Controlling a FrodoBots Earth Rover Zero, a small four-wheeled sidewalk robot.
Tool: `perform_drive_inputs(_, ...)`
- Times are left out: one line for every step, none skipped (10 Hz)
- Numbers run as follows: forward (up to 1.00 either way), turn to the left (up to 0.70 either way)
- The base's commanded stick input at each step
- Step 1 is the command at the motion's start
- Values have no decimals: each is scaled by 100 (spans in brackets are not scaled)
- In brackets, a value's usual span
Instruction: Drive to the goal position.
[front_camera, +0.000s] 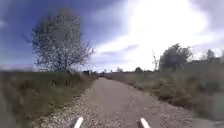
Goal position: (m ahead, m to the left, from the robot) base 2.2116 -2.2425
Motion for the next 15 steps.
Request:
perform_drive_inputs(100, 0)
perform_drive_inputs(100, 0)
perform_drive_inputs(100, 0)
perform_drive_inputs(100, 0)
perform_drive_inputs(100, 0)
perform_drive_inputs(100, 0)
perform_drive_inputs(100, 0)
perform_drive_inputs(100, 0)
perform_drive_inputs(100, 0)
perform_drive_inputs(100, 0)
perform_drive_inputs(100, 0)
perform_drive_inputs(100, 0)
perform_drive_inputs(100, 0)
perform_drive_inputs(100, 0)
perform_drive_inputs(100, 0)
